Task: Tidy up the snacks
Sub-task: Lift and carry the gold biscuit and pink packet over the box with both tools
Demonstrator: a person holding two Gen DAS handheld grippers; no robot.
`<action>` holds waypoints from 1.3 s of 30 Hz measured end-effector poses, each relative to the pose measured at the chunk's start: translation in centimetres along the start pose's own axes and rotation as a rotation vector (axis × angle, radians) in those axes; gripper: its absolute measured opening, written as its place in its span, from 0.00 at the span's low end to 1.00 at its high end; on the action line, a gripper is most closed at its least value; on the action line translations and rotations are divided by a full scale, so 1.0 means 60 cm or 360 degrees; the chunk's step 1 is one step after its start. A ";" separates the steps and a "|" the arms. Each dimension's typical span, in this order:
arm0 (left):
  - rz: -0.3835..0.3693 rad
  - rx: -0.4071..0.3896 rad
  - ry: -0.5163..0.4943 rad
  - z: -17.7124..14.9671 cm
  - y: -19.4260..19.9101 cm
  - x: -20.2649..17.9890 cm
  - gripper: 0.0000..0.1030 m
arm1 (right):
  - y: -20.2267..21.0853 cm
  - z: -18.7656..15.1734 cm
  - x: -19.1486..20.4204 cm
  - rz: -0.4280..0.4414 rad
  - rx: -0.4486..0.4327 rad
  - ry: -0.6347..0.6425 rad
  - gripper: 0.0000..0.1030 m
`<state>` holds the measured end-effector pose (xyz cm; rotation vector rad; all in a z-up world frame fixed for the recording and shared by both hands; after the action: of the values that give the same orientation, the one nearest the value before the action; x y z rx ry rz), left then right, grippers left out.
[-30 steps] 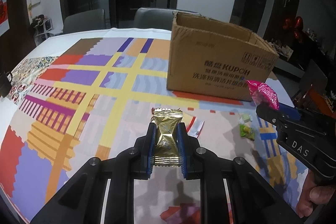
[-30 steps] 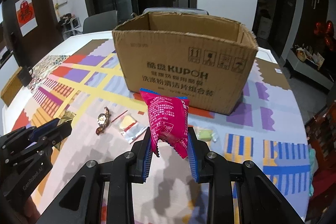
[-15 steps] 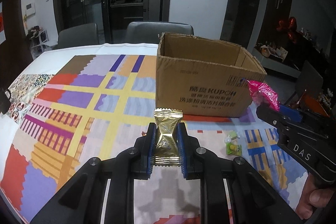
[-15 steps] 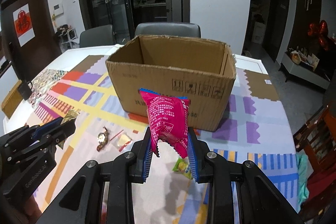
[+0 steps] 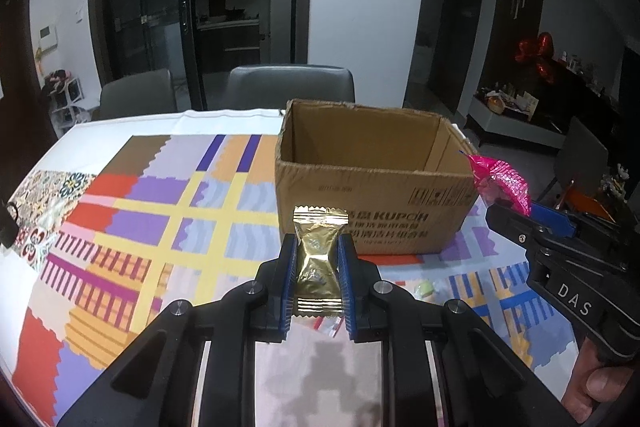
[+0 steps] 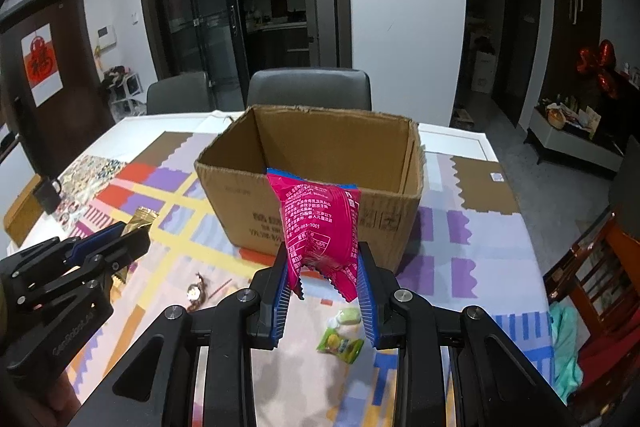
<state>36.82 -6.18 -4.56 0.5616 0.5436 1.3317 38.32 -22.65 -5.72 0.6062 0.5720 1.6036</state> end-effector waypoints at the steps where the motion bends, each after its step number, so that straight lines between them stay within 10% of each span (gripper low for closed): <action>1: -0.0005 0.0000 -0.0005 0.004 -0.001 -0.002 0.20 | 0.001 0.004 -0.002 -0.0001 -0.0006 -0.0004 0.30; 39: -0.0035 -0.0049 -0.0130 0.128 -0.084 -0.053 0.20 | -0.024 0.122 -0.049 -0.0015 -0.0135 -0.0042 0.30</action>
<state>45.11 -10.58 -1.97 0.5801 0.4605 1.2885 44.59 -25.29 -1.47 0.5599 0.4843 1.6004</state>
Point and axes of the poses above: each gripper's, at about its wrist camera, not at the fingertips, and y roughly against the way its jaws point, x to its left, z to its top, the point moved 3 cm from there along -y, roughly the way its jaws point
